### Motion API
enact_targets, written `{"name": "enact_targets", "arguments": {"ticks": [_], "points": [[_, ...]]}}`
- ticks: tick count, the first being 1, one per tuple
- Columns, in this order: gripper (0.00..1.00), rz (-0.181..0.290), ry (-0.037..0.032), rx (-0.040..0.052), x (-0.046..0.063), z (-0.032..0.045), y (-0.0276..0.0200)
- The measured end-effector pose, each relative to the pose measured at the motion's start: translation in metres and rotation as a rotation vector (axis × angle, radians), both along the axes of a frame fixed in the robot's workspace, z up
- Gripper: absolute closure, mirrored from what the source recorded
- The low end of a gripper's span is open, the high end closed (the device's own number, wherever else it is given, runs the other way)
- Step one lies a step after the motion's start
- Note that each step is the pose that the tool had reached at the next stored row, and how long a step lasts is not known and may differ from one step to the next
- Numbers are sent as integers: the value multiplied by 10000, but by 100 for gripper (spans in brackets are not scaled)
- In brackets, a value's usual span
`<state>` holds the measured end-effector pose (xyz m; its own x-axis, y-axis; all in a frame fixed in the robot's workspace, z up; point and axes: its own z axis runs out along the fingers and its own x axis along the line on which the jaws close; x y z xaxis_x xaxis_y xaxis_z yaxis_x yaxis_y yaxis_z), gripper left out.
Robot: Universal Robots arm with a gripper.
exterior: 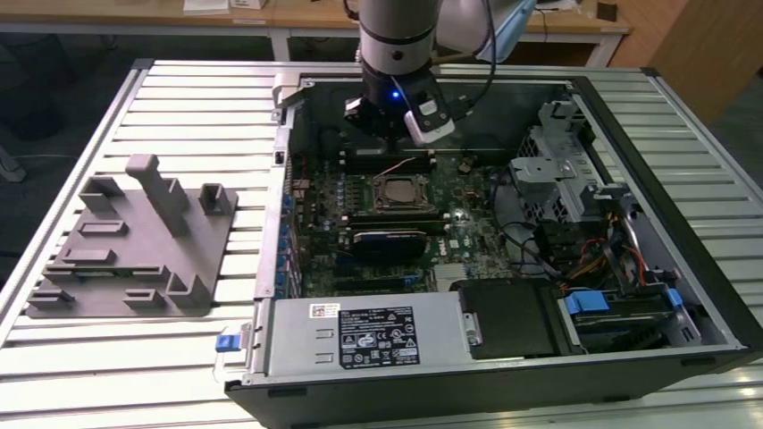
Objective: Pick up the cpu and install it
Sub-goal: 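Install the first cpu locking lever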
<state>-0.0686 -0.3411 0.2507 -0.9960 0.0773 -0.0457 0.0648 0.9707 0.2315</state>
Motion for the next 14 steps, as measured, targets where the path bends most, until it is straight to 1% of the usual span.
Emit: {"name": "enact_targets", "arguments": {"ticks": [2, 10, 12, 14], "points": [[89, 1, 1, -13, 20, 0, -1], [89, -1, 0, -16, 24, -1, 0], [89, -2, -15, -72, 24, -6, 0], [89, -7, -65, -113, 24, -13, 0]]}}
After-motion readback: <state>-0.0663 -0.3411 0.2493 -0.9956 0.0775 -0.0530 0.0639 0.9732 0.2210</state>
